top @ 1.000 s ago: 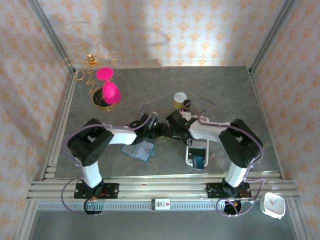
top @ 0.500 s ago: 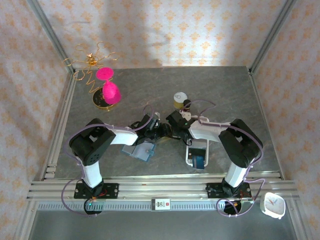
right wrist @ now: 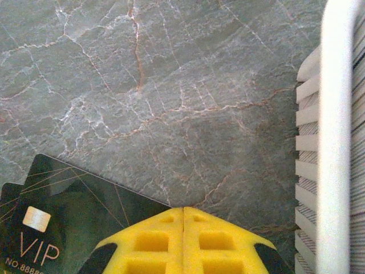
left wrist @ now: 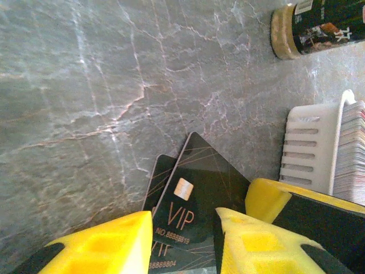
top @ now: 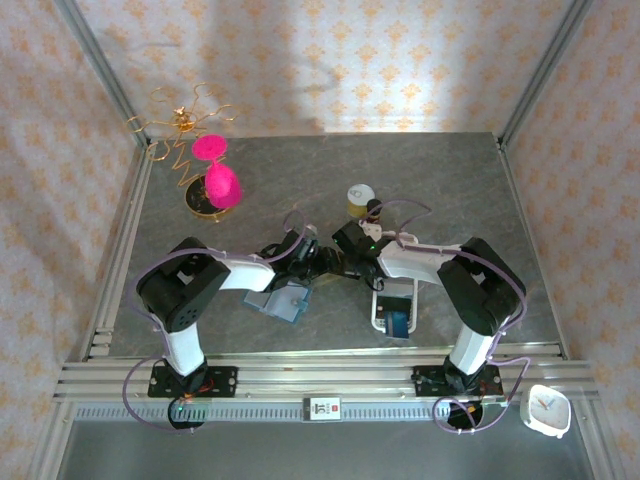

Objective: Put the credit cards into the card holder

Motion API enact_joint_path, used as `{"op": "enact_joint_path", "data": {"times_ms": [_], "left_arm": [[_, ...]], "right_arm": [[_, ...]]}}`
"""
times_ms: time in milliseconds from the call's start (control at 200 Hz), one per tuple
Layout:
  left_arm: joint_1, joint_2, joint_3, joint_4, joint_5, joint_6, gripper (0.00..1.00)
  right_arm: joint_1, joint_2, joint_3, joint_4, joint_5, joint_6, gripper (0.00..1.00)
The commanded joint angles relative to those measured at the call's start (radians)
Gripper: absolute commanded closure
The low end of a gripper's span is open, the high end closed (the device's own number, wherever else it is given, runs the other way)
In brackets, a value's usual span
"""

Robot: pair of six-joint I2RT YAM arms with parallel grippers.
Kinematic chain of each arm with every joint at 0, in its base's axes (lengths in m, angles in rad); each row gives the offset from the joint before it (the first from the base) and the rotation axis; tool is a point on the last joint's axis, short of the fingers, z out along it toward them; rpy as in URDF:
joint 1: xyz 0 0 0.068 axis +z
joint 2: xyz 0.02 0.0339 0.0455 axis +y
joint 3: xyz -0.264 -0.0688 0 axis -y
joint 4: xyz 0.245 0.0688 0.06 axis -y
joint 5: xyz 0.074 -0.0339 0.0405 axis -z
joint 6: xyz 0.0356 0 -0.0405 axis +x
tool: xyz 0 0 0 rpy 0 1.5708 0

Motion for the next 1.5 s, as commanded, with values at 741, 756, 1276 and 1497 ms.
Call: {"op": "enact_joint_path", "data": {"times_ms": [741,756,1276,1497], "left_arm": [[-0.010,0.033,0.020,-0.001,0.001,0.001,0.66],[-0.012,0.032,0.022,-0.009,-0.004,0.002,0.66],[-0.019,0.024,0.037,-0.051,-0.010,-0.004,0.67],[-0.027,0.020,0.041,-0.064,-0.015,0.003,0.67]], "right_arm": [[-0.002,0.030,-0.024,-0.020,-0.039,0.003,1.00],[-0.002,0.029,-0.024,-0.020,-0.038,0.003,1.00],[-0.001,-0.012,-0.058,-0.034,-0.061,0.051,1.00],[-0.001,-0.023,-0.035,-0.114,0.014,0.072,1.00]]}}
